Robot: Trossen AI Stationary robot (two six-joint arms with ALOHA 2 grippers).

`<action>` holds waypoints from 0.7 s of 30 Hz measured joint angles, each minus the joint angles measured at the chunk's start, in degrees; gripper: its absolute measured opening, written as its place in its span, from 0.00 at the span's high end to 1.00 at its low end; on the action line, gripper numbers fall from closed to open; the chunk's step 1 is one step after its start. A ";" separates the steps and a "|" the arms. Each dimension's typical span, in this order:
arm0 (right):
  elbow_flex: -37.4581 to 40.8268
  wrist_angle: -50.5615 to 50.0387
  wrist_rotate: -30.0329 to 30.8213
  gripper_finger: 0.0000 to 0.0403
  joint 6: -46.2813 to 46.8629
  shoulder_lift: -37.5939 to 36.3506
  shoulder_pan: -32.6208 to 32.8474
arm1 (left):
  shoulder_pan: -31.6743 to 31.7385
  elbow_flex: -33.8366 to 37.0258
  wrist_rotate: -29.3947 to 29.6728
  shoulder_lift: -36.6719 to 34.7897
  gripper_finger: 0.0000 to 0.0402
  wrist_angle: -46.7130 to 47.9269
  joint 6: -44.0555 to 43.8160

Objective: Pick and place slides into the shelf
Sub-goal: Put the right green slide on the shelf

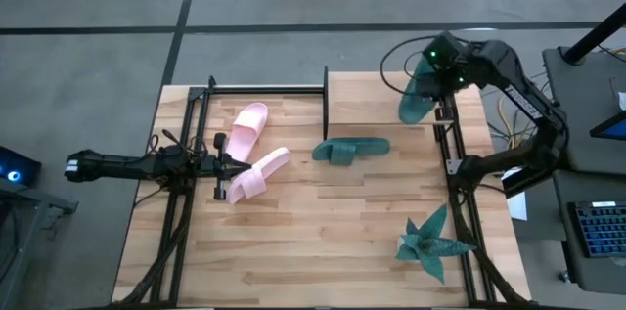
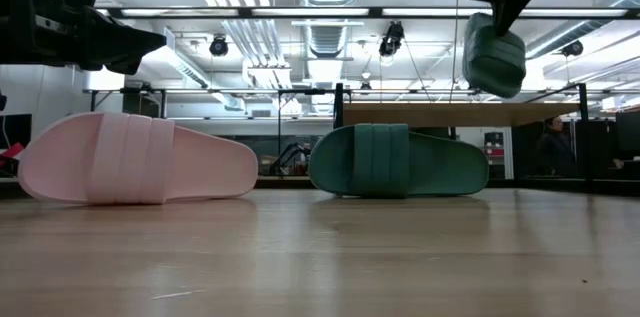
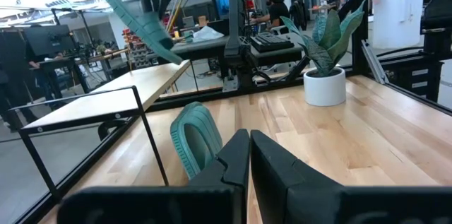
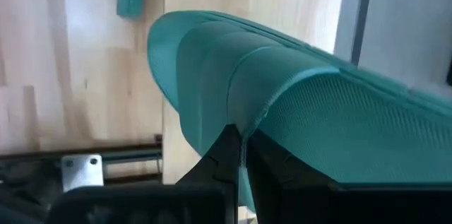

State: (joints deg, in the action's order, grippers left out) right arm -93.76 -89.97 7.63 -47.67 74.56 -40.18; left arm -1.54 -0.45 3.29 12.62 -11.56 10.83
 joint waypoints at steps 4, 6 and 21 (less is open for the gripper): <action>0.39 -0.13 -2.92 0.98 3.14 0.33 -1.10 | 0.00 0.00 0.00 0.11 1.00 0.05 0.00; 0.48 -0.07 -4.58 0.98 4.84 1.09 -1.19 | 0.00 0.00 0.00 0.09 1.00 0.03 -0.02; 0.46 0.51 -4.54 0.98 5.67 7.09 -8.17 | 0.04 0.00 0.00 0.92 1.00 0.05 -2.95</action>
State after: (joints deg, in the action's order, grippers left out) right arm -93.30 -89.46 3.09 -42.00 81.65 -48.34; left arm -1.50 -0.45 3.29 13.54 -11.51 7.88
